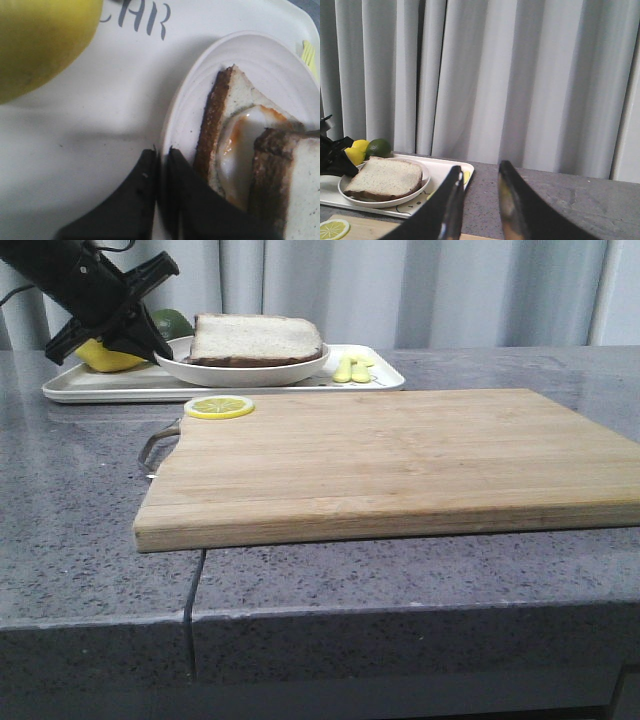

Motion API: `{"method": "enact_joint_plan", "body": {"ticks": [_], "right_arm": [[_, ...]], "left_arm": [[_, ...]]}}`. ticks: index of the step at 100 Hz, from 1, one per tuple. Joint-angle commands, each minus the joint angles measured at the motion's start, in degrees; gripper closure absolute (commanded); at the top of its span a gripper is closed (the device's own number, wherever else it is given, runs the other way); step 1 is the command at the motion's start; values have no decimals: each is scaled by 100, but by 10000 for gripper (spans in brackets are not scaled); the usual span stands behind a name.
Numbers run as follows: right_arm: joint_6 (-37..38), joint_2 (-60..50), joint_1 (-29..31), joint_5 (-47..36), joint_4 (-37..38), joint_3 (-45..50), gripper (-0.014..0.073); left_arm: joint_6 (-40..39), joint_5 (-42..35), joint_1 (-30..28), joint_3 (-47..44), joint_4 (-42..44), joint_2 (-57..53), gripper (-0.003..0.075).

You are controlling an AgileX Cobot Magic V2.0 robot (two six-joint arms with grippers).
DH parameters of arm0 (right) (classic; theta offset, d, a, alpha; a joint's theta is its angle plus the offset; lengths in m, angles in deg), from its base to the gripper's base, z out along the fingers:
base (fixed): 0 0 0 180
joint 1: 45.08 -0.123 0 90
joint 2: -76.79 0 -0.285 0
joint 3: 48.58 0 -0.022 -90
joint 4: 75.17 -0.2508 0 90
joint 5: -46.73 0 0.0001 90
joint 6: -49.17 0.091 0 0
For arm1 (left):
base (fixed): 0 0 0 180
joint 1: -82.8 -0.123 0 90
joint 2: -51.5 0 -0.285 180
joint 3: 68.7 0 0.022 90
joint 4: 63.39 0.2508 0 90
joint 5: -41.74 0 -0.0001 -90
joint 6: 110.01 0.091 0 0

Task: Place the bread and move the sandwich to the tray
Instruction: 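Lower the plate onto the tray beside the lemon and open the left gripper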

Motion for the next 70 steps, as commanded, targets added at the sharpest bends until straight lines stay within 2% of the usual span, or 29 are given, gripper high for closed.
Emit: {"method": "enact_joint_plan", "body": {"ticks": [1, 70], "right_arm": [[-51, -6, 28, -86, 126, -151, 390], [-51, -6, 28, -133, 126, -151, 390]], "left_arm": [[-107, -186, -27, 233, -332, -309, 740], [-107, -172, -27, 233, -177, -309, 737]]}}
